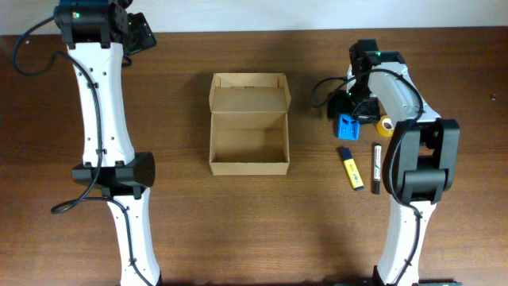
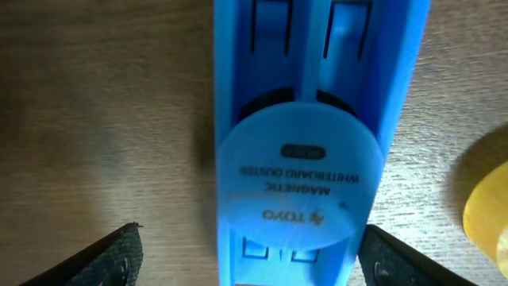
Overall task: Pack container
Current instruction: 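Grasp the blue whiteboard duster with the right gripper, then carry the duster into the box and open the right gripper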
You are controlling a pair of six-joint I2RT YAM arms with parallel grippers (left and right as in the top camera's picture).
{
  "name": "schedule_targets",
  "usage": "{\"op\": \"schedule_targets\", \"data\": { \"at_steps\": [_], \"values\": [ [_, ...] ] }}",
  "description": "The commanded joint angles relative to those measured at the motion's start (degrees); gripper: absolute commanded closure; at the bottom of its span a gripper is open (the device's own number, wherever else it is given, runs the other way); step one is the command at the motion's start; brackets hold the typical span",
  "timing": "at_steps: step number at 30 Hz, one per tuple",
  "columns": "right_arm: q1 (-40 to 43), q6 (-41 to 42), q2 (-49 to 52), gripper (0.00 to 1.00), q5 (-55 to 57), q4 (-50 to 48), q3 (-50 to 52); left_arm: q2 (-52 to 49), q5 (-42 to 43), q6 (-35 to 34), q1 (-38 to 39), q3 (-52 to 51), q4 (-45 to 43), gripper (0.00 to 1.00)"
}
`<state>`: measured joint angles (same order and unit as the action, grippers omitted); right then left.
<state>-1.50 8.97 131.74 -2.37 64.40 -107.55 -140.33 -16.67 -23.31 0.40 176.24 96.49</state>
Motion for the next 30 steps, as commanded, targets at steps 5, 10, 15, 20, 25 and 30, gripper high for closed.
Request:
{"op": "schedule_targets", "data": {
  "at_steps": [5, 10, 15, 20, 25, 30],
  "values": [
    [0.02, -0.17, 3.39, 0.16, 3.08, 0.52, -0.72, 2.19, 0.26, 0.92, -0.2, -0.28, 0.17, 0.0],
    [0.0, -0.15, 4.5, 0.58, 3.06, 0.33, -0.74, 2.19, 0.26, 0.92, -0.2, -0.28, 0.17, 0.0],
    [0.02, -0.15, 4.61, 0.96, 3.02, 0.52, -0.92, 2.19, 0.26, 0.92, -0.2, -0.28, 0.17, 0.0],
    [0.02, -0.9, 4.31, 0.96, 2.82, 2.47, -2.71, 2.19, 0.26, 0.92, -0.2, -0.28, 0.17, 0.0],
    [0.07, -1.62, 2.91, 0.96, 2.93, 6.29, -7.91, 2.19, 0.26, 0.92, -0.2, -0.28, 0.17, 0.0],
    [-0.15, -2.19, -0.11, 0.96, 3.06, 11.04, -15.41, 2.19, 0.26, 0.92, -0.2, -0.28, 0.2, 0.0]
  ]
}}
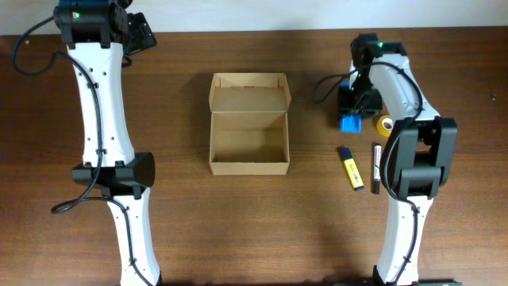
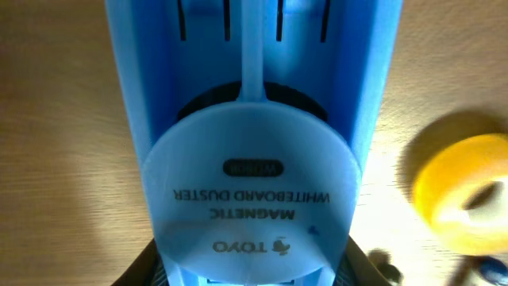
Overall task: Pack container
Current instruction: 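Carry the duster into the box and open the right gripper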
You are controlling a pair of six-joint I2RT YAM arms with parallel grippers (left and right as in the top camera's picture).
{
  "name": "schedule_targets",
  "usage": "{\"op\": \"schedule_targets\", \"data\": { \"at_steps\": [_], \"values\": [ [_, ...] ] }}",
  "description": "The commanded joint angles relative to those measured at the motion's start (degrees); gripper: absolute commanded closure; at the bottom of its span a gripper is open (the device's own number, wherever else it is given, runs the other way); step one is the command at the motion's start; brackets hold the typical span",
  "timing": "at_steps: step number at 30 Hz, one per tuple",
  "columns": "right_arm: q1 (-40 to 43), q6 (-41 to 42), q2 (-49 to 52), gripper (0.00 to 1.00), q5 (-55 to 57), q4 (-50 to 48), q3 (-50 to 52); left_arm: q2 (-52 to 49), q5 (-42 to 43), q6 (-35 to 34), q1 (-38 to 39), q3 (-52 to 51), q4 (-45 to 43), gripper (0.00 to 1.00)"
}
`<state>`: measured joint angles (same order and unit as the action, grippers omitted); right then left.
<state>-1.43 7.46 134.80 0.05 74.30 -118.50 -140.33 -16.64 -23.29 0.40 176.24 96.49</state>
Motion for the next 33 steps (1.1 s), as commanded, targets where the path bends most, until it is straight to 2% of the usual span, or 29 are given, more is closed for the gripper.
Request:
{"op": "schedule_targets", "data": {
  "at_steps": [1, 7, 11, 16, 26, 33],
  "values": [
    [-0.44, -1.36, -3.82, 0.96, 0.63, 2.27, -6.36, 2.19, 0.24, 0.9, -0.2, -0.28, 0.2, 0.0],
    [-2.64, -6.21, -7.1, 0.96, 0.61, 8.11, -15.58, 2.19, 0.24, 0.9, -0.2, -0.28, 0.17, 0.0],
    [-6.93, -12.28, -10.01, 0.96, 0.13, 10.23, -18.88, 2.19, 0.24, 0.9, -0.2, -0.28, 0.17, 0.0],
    [-15.28, -22.6, -13.0, 0.96, -1.99, 11.43, -18.99, 2.19, 0.24, 0.9, -0.2, -0.28, 0.17, 0.0],
    [-32.26, -42.99, -12.57, 0.96, -6.01, 13.44, -17.07, 2.19, 0.24, 0.9, -0.2, -0.28, 0.17, 0.0],
    [-37.59, -53.27, -12.55, 0.96, -2.6, 13.35, -12.37, 2.19, 0.24, 0.9, -0.2, -0.28, 0.17, 0.0]
  ]
}}
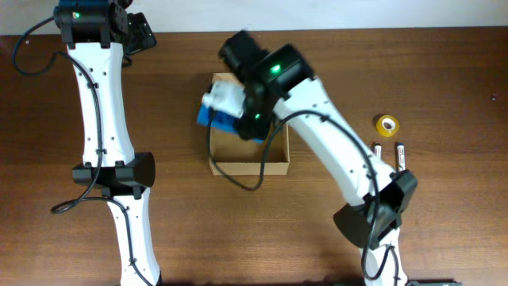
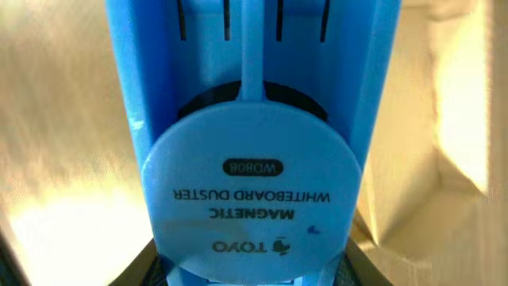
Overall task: Pack container
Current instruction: 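Carry the duster into the box and open the right gripper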
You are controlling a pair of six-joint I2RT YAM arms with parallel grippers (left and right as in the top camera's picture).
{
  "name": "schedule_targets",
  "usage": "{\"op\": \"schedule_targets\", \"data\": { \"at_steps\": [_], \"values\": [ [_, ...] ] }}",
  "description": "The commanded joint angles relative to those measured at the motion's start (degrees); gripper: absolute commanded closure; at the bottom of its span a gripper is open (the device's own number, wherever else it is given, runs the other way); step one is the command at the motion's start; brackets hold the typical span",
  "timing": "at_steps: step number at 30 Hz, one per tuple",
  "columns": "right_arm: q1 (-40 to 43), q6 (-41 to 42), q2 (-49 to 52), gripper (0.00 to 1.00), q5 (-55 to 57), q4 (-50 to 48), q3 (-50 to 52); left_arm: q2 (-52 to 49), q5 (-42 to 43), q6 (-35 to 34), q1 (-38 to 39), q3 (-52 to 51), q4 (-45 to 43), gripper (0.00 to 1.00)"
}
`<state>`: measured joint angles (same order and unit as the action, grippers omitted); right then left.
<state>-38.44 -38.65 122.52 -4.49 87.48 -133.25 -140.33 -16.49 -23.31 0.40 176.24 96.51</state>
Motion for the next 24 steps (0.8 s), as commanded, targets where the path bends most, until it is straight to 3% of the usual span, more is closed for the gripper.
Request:
{"op": "schedule_targets", "data": {
  "at_steps": [1, 24],
  "values": [
    [-0.61, -7.48, -0.26, 0.96, 2.93, 0.11, 3.39, 2.19, 0.09, 0.92, -0.2, -0.28, 0.17, 0.0],
    [4.79, -9.53, 3.78, 0.96, 2.32, -15.37, 23.37, 2.19, 0.09, 0.92, -0.2, -0.28, 0.15, 0.0]
  ]
}}
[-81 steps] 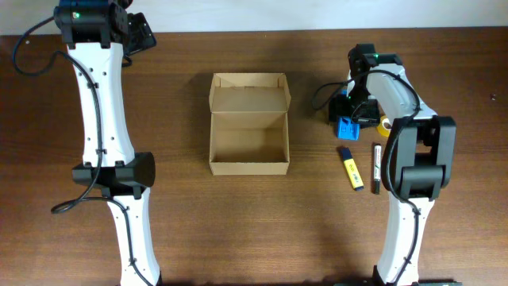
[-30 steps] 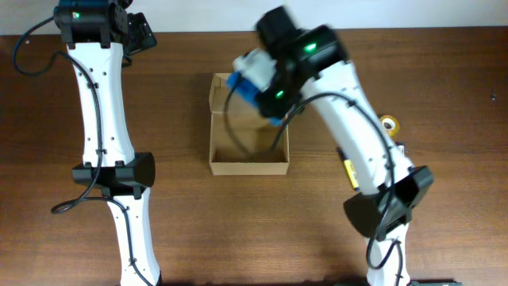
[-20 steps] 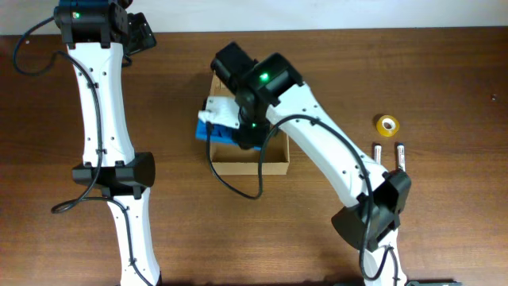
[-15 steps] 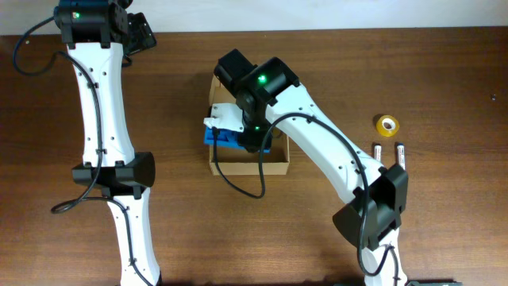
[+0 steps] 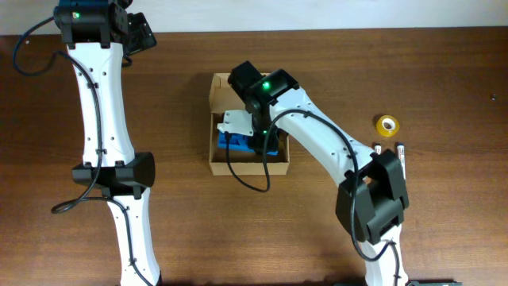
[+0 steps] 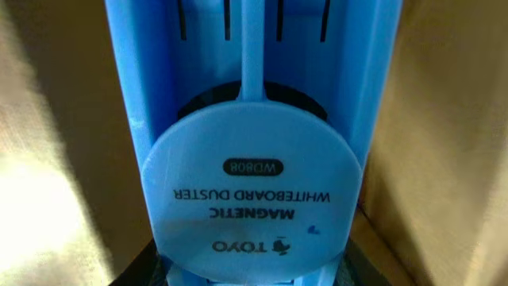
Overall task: Pack container
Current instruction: 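Carry the duster into the box and open the right gripper, then move the right gripper to the yellow tape roll and grasp it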
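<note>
The open cardboard box [image 5: 216,164] stands at the table's middle. My right gripper [image 5: 252,139] reaches down into it, shut on the blue whiteboard duster [image 5: 235,141]. In the right wrist view the blue whiteboard duster [image 6: 252,143] fills the frame between my dark fingers [image 6: 135,266], with the box's brown inner walls [image 6: 452,143] on both sides. A yellow tape roll [image 5: 386,124] and two markers [image 5: 399,151] lie on the table at the right. The left gripper [image 5: 141,32] is at the far left back; its jaws do not show.
The box's lid flap [image 5: 248,82] stands open at the back. The left arm's white links [image 5: 103,103] run down the left side of the table. The right arm [image 5: 333,151] stretches from the box to the right front.
My right gripper with the duster was at the box's back left rim, above it. Now it is lower, inside the box, with the duster between the box walls.
My right gripper stood open around the duster at the table's right, beside the tape roll. Then it was shut on the duster there. Later it held the duster over the box's back left edge, and now holds it inside the box.
</note>
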You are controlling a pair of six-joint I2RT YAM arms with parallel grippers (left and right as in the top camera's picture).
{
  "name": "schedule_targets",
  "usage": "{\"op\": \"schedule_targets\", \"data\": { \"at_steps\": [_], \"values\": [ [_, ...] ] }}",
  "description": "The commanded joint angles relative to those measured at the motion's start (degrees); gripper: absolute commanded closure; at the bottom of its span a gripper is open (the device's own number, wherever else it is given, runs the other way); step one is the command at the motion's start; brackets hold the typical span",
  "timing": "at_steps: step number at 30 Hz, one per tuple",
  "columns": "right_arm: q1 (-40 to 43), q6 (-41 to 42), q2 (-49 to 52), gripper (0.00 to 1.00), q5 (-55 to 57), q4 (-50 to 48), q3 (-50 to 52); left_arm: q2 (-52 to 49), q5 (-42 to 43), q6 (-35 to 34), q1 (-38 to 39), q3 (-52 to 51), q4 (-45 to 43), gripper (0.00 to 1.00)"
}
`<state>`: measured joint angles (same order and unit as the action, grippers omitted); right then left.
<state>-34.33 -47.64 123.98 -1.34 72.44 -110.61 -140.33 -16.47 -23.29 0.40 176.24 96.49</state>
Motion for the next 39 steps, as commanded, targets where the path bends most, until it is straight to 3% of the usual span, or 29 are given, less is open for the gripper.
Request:
{"op": "schedule_targets", "data": {
  "at_steps": [1, 14, 16, 17, 19, 20, 26, 31, 39],
  "values": [
    [0.76, -0.33, 3.26, 0.96, -1.27, -0.31, 0.72, 2.19, 0.07, 0.9, -0.2, -0.28, 0.17, 0.0],
    [-0.55, 2.75, 6.32, 0.96, -3.1, -0.28, 0.72, 2.19, 0.07, 0.9, -0.2, -0.28, 0.17, 0.0],
    [-0.55, 4.13, 6.32, 0.83, -2.64, -0.22, 0.72, 2.19, 0.07, 0.9, -0.2, -0.28, 0.17, 0.0],
    [-0.55, 4.9, 6.32, 0.72, -2.03, -0.2, 0.68, 2.19, 0.07, 0.9, -0.2, -0.28, 0.17, 0.0],
    [-0.55, 6.27, 6.19, 0.38, -0.87, -0.31, 0.63, 2.19, 0.07, 0.9, -0.2, -0.28, 0.17, 0.0],
    [-0.57, 6.45, 5.97, 0.32, -0.81, -0.28, 0.35, 2.19, 0.07, 0.9, -0.2, -0.28, 0.17, 0.0],
    [-0.55, 8.11, 3.06, 0.34, -0.85, 0.76, -5.07, 2.19, 0.07, 0.9, -0.2, -0.28, 0.17, 0.0],
    [-0.52, 13.88, -1.4, 0.26, 5.03, 2.21, -11.45, 2.19, 0.07, 0.9, -0.2, -0.28, 0.2, 0.0],
    [4.7, 21.44, -13.55, 0.26, 11.06, 1.9, -10.19, 2.19, 0.07, 0.9, -0.2, -0.28, 0.2, 0.0]
  ]
}}
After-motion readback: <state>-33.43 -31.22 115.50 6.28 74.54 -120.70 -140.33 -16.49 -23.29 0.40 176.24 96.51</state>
